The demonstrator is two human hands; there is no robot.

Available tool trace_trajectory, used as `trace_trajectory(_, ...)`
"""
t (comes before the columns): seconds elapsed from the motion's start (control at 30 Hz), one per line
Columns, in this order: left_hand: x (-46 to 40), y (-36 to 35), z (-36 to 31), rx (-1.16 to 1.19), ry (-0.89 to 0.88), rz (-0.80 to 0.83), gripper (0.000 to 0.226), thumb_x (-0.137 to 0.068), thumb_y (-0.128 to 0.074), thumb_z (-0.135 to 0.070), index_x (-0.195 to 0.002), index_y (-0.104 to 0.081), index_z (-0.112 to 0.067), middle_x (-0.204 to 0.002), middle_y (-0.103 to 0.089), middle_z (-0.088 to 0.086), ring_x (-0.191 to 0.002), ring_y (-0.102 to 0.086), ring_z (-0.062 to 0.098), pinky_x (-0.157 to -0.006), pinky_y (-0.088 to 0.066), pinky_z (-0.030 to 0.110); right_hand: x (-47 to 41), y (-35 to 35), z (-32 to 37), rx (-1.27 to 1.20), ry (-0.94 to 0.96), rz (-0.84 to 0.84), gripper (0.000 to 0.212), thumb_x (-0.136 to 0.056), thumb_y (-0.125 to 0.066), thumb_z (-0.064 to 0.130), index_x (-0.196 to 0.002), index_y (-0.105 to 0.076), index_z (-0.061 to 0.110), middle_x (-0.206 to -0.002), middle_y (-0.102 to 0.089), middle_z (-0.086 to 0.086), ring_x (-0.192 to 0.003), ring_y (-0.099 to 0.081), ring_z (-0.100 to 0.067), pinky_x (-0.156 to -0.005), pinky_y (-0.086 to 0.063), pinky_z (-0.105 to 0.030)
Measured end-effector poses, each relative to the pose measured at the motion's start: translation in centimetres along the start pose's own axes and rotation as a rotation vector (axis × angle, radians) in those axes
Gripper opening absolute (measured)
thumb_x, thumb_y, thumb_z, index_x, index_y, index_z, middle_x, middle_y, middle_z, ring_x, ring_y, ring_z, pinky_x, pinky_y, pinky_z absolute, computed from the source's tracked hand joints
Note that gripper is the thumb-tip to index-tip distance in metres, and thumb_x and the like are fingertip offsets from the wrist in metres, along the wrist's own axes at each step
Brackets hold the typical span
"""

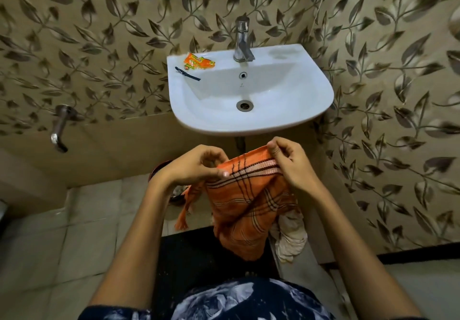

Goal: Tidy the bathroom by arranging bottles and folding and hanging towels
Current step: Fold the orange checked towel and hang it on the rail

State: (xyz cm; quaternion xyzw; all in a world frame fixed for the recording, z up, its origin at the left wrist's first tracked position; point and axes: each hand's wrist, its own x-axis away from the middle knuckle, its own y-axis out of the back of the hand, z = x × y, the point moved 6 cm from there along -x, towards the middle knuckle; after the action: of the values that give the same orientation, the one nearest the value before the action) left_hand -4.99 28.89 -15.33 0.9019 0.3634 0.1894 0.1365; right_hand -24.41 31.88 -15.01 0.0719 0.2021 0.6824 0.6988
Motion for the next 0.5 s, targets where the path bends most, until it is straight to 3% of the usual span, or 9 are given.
trace_trajectory(0.17, 0.4, 0.3, -1.1, -0.12, -0.044, -0.152, 0.033, -0.077, -0.07, 0.001, -0.07, -0.044, -0.017, -0.075, -0.056, 0.002, -0.074, -0.055, 0.014, -0.071, -0.048, 0.033, 0.0, 1.8, 1.1, 0.016, 0.021, -0.028, 0.039, -0.094, -0.041, 0.038, -0.075, -0.053, 0.007, -0.062, -0.044, 0.007, -0.06, -0.042, -0.004, -0.059, -0.033, -0.022)
trace_trajectory(0.27, 0.5, 0.1, -1.9, -0.156, -0.068, -0.282, 0.04, -0.078, -0.059, 0.012, -0.055, -0.049, -0.02, -0.071, -0.063, 0.006, -0.071, -0.061, 0.012, -0.074, -0.051, 0.036, -0.1, 2.8, 1.9, -0.028, 0.005, -0.023, 0.044, -0.094, -0.038, 0.039, -0.08, -0.053, 0.0, -0.065, -0.047, -0.001, -0.061, -0.046, -0.01, -0.058, -0.037, -0.022)
trace_trajectory(0.33, 0.5, -0.1, -2.6, -0.18, -0.093, -0.346, 0.036, -0.079, -0.057, 0.012, -0.062, -0.064, -0.019, -0.077, -0.07, 0.007, -0.075, -0.067, 0.015, -0.073, -0.054, 0.031, 0.0, 2.9, 2.2, -0.074, -0.028, 0.018, 0.041, -0.098, -0.035, 0.033, -0.082, -0.054, 0.0, -0.071, -0.048, -0.012, -0.064, -0.047, -0.018, -0.058, -0.038, -0.025)
trace_trajectory(0.4, 0.7, -0.6, -3.6, -0.139, -0.146, -0.397, 0.026, -0.081, -0.059, 0.009, -0.077, -0.071, -0.014, -0.081, -0.071, 0.002, -0.081, -0.068, 0.014, -0.076, -0.053, 0.024, 0.3, 2.6, 2.3, -0.164, -0.106, 0.06, 0.034, -0.102, -0.033, 0.027, -0.084, -0.056, 0.008, -0.075, -0.054, -0.013, -0.059, -0.052, -0.012, -0.055, -0.041, -0.02)
trace_trajectory(0.5, 0.7, -1.5, -5.5, -0.057, -0.253, -0.408, 0.021, -0.082, -0.058, 0.01, -0.085, -0.07, -0.007, -0.086, -0.07, 0.004, -0.086, -0.066, 0.012, -0.078, -0.05, 0.018, 1.1, 1.1, 2.6, -0.095, -0.129, 0.217, 0.029, -0.09, -0.05, 0.049, -0.088, -0.054, 0.021, -0.074, -0.057, 0.002, -0.055, -0.052, 0.002, -0.053, -0.04, -0.012)
